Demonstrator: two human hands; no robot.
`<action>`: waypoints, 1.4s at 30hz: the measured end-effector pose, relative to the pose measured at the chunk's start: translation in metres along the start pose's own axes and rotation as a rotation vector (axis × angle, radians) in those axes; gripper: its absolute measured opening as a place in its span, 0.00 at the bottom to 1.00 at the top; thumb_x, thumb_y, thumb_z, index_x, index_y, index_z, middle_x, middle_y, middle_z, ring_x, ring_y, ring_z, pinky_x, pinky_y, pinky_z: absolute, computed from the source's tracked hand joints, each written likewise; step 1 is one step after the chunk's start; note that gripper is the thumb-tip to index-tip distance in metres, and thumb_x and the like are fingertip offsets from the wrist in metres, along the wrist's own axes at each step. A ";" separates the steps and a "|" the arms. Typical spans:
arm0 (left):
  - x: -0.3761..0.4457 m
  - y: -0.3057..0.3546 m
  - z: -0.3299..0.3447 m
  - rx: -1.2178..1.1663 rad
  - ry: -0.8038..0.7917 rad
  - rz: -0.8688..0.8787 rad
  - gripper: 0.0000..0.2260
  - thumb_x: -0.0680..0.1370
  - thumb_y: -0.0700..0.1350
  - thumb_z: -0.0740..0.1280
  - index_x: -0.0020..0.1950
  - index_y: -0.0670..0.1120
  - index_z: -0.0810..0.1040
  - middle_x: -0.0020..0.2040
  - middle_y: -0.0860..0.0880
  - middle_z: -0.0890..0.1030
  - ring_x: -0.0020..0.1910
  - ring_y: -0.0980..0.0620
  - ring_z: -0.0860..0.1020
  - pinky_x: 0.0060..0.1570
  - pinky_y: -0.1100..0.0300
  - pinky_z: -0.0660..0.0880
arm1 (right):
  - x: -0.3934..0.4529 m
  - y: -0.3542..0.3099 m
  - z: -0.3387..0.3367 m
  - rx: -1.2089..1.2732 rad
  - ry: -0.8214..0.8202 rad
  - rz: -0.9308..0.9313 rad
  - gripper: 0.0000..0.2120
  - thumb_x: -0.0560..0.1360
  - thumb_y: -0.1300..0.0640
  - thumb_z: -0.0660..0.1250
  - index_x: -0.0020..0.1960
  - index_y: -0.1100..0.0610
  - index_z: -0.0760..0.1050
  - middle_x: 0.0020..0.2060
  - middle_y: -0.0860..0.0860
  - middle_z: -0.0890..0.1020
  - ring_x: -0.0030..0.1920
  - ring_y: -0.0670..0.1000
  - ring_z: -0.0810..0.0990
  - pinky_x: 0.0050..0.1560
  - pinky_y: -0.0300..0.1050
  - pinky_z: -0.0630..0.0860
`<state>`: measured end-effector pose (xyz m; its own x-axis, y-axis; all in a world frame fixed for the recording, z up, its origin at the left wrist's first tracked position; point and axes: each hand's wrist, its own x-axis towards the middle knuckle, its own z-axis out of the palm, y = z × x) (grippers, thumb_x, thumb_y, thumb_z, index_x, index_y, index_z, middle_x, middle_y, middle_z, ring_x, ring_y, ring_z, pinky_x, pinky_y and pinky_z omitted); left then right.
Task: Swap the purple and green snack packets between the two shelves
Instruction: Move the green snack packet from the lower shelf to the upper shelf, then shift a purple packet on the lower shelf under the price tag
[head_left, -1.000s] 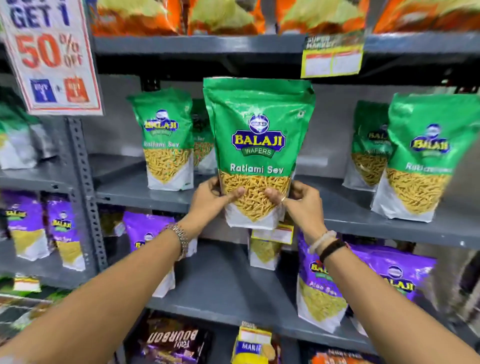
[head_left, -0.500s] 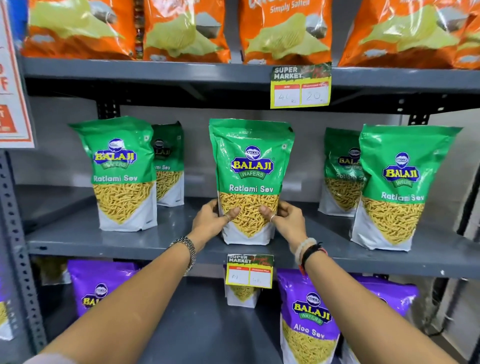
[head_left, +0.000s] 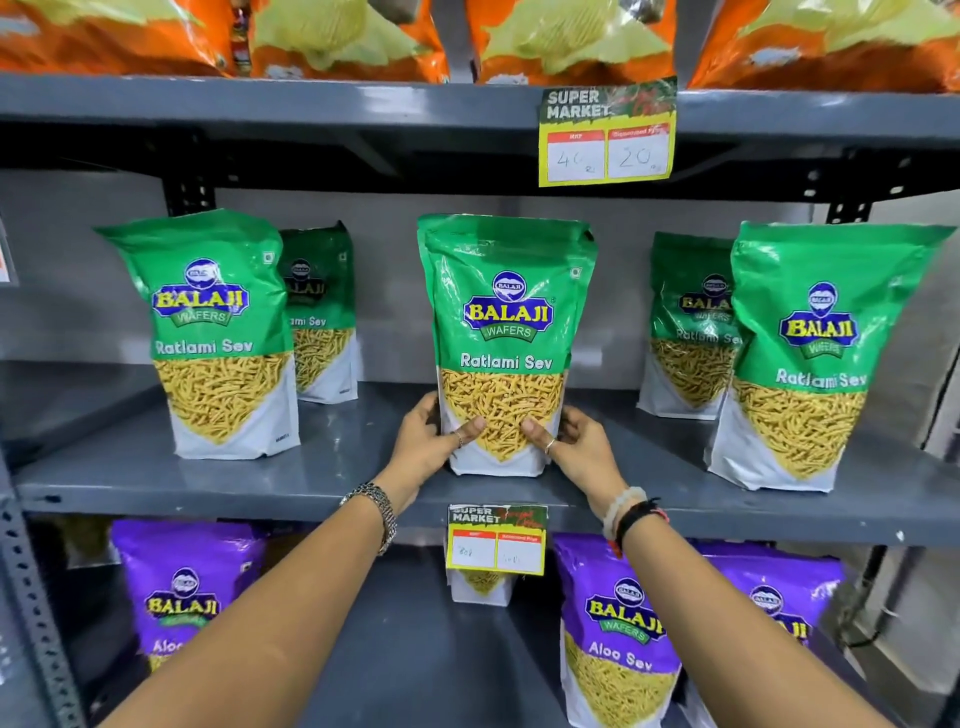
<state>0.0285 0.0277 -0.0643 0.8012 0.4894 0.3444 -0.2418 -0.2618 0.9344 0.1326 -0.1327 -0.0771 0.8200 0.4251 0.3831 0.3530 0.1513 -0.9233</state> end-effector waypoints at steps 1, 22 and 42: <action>0.000 0.000 0.000 -0.006 0.001 0.005 0.22 0.70 0.38 0.73 0.62 0.41 0.72 0.52 0.49 0.78 0.45 0.62 0.76 0.36 0.77 0.75 | 0.000 0.001 0.000 -0.002 0.000 -0.005 0.19 0.69 0.58 0.73 0.59 0.58 0.75 0.54 0.53 0.81 0.51 0.49 0.81 0.47 0.30 0.79; -0.149 -0.100 0.051 0.076 0.264 0.113 0.06 0.76 0.43 0.66 0.47 0.55 0.74 0.42 0.53 0.78 0.36 0.59 0.74 0.35 0.67 0.70 | -0.141 0.045 -0.049 -0.126 0.381 -0.149 0.07 0.73 0.60 0.69 0.51 0.56 0.76 0.39 0.45 0.80 0.37 0.38 0.76 0.39 0.29 0.70; -0.103 -0.253 0.162 0.299 -0.449 -0.544 0.34 0.65 0.52 0.76 0.66 0.48 0.65 0.68 0.44 0.74 0.67 0.43 0.73 0.65 0.45 0.72 | -0.171 0.235 -0.103 -0.163 0.339 0.653 0.26 0.70 0.62 0.72 0.65 0.62 0.69 0.59 0.60 0.79 0.61 0.59 0.77 0.66 0.58 0.71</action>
<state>0.0964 -0.0914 -0.3507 0.9257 0.2458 -0.2874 0.3582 -0.3260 0.8749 0.1218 -0.2613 -0.3564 0.9700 0.0812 -0.2293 -0.2117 -0.1828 -0.9601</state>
